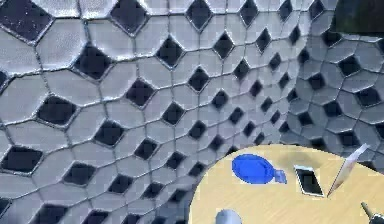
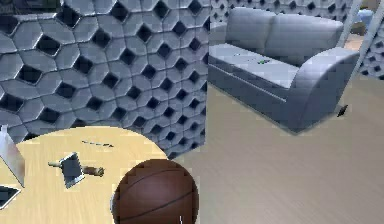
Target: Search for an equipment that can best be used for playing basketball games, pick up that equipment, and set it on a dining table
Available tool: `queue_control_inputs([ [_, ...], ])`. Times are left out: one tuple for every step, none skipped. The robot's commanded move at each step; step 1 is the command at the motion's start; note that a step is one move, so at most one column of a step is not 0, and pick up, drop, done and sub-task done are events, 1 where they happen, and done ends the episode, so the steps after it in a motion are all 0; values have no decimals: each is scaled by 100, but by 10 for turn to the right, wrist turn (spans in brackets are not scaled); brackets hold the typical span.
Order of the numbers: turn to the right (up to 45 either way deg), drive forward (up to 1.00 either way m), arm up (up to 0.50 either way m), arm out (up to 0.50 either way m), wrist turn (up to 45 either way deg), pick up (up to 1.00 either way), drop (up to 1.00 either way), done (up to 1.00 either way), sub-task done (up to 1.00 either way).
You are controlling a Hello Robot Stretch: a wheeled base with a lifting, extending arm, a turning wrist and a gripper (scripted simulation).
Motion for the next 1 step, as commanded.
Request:
queue_control_inputs([
  [-300,0,0,0,0,0,0,0,0],
])
